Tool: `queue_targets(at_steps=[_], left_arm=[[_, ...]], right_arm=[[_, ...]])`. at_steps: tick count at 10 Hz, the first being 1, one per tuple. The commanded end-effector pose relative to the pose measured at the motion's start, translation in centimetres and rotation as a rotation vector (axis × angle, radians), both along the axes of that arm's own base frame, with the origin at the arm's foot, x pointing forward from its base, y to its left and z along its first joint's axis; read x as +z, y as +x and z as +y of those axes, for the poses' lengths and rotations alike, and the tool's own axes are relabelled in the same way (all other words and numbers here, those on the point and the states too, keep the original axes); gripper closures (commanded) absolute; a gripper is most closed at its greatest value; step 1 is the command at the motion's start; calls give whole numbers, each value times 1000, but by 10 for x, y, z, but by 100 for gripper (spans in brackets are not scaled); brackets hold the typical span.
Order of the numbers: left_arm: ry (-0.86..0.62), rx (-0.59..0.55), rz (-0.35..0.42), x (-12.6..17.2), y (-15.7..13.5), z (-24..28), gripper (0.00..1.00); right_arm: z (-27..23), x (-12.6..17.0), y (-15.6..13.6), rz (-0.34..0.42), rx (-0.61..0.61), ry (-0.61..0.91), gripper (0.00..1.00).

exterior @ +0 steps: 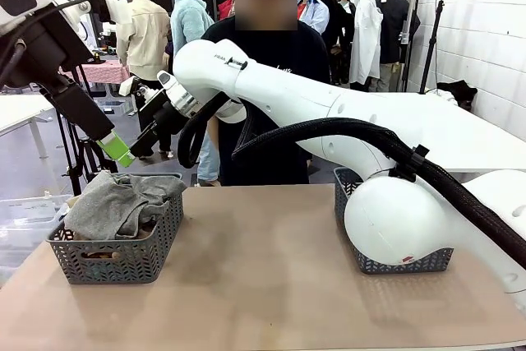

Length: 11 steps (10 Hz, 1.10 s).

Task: Sort the tops and bottoms.
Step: Sort the clothes according to human instructions.

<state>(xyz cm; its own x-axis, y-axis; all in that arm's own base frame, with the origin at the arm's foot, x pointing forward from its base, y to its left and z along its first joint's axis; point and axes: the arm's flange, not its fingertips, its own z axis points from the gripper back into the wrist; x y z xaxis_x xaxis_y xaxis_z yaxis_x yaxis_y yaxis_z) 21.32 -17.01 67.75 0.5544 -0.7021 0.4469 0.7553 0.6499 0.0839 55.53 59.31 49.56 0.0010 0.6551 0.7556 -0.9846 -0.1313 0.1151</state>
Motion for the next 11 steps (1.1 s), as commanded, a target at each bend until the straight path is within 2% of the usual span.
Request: queue_targets(at_steps=[1,3,4,6,8,11], left_arm=[[-3,3,2,0,0,1,0],[-3,3,2,0,0,1,0],[-3,3,2,0,0,1,0],[-3,3,2,0,0,1,0],[-3,3,2,0,0,1,0],[-3,3,2,0,0,1,0]], right_arm=[[-14,28,-35,-26,-56,-140,0],[-55,57,-65,-38,-118,-220,0],[-79,71,-83,-33,-186,-280,0],[-136,92,-124,8,-316,-360,0],[-189,103,-157,33,-413,-358,0],[-248,105,-234,70,-521,-328,0]])
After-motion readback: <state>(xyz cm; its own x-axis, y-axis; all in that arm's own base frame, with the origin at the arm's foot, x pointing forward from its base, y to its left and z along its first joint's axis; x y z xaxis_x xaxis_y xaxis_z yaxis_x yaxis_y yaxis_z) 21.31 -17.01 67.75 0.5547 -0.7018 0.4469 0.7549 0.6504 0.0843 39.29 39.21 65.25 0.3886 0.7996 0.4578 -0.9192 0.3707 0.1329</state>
